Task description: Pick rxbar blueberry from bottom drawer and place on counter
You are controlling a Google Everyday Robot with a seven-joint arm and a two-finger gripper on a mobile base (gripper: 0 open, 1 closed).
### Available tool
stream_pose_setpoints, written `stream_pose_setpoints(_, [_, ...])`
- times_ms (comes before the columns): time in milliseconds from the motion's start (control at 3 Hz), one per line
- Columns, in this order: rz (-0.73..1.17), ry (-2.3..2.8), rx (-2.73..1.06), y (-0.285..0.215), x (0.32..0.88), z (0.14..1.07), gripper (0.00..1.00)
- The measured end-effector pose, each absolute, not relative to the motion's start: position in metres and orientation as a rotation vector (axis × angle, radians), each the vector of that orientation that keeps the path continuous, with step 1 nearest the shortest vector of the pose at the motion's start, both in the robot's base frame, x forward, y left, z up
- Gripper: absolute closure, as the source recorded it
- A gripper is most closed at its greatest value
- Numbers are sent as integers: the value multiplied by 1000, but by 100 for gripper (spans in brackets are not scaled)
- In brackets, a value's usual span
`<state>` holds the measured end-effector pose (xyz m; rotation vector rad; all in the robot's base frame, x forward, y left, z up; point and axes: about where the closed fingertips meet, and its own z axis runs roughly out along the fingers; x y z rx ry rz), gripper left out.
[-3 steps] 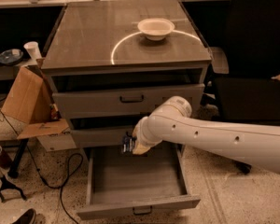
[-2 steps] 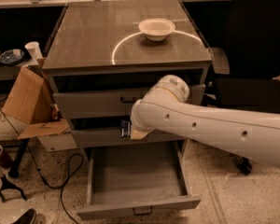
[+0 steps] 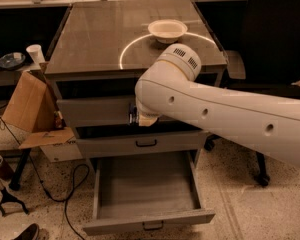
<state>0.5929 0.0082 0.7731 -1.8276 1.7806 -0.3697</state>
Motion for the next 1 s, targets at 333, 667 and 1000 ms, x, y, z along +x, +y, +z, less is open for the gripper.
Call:
stream_pose_setpoints(333, [-397, 1706, -1798, 9, 607, 796, 100])
stream_pose_setpoints(667, [-430, 1557, -1758, 24, 646, 849, 100])
stream_pose_setpoints(1000, [-398, 1420, -1726, 48, 683, 900, 100])
